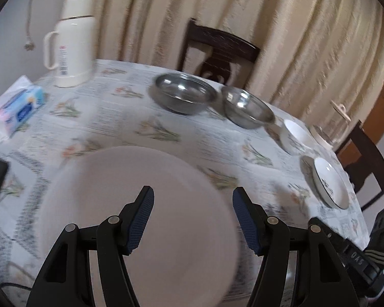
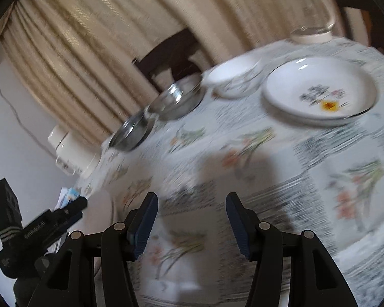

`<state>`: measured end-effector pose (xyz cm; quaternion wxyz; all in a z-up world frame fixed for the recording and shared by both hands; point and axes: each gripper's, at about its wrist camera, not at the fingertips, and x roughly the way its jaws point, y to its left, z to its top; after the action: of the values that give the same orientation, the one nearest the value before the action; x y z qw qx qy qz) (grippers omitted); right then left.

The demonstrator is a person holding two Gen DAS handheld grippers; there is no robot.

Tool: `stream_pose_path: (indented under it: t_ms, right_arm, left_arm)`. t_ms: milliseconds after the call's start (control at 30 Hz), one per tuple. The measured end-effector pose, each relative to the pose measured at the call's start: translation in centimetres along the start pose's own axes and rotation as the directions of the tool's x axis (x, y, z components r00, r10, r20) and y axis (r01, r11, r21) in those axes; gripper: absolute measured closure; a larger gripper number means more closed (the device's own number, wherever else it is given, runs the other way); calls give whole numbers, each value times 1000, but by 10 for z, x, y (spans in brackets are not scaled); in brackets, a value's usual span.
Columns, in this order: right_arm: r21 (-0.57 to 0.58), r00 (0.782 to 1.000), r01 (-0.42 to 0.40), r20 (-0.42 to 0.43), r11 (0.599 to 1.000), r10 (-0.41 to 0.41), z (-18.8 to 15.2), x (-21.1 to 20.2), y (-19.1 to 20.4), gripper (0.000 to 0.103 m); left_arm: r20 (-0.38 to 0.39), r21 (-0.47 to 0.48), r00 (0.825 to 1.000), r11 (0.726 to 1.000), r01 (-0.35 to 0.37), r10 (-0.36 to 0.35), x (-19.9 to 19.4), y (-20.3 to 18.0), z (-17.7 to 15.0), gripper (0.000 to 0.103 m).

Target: Organize plates and bowls

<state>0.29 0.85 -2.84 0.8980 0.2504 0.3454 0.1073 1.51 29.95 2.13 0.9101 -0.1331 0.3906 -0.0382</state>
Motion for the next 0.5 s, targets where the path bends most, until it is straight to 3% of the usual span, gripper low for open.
stream_pose_path:
  t_ms: [500]
  right_arm:
    - [134,984,133,98,982,-147,23,-40,-84,41]
  left_arm:
    - [-138,160,984,978,134,-112,59,-119,-7,38]
